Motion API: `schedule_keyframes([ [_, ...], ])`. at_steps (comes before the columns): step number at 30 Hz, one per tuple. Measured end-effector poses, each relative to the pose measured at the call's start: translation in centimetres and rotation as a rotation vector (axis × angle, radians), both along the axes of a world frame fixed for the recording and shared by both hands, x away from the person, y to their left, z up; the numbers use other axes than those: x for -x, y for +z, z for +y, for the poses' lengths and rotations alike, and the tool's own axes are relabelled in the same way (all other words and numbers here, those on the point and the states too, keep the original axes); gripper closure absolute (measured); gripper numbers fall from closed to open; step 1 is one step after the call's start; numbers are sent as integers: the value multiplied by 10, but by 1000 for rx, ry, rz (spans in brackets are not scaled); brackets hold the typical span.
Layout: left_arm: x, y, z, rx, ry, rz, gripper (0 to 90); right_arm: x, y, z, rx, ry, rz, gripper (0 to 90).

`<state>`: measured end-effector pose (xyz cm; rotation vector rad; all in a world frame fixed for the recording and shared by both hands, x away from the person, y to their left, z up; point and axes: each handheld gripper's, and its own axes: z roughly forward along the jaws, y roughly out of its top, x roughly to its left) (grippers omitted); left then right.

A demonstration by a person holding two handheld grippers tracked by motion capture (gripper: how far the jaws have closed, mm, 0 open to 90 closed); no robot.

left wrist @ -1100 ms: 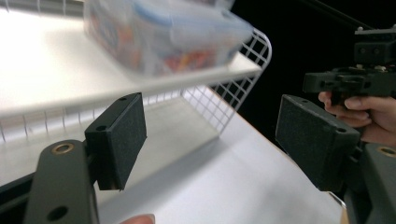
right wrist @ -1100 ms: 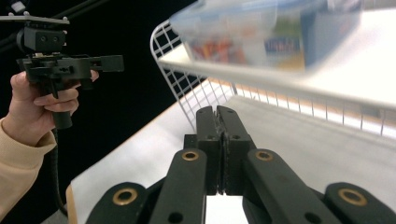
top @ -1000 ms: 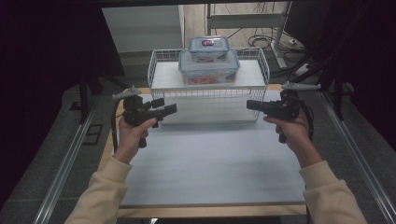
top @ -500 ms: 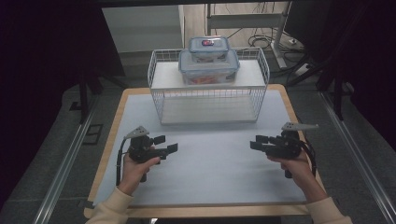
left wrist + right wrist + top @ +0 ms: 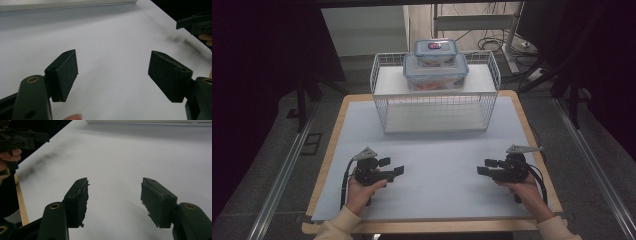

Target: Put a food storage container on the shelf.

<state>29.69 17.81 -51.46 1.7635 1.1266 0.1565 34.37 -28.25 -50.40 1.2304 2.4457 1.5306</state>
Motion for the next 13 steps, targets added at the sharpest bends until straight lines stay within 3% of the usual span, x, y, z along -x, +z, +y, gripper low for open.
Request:
schedule_keyframes([
  [13,-2,-7,2,-23,10,8,232,-1,1,-5,2,-48,-23,297],
])
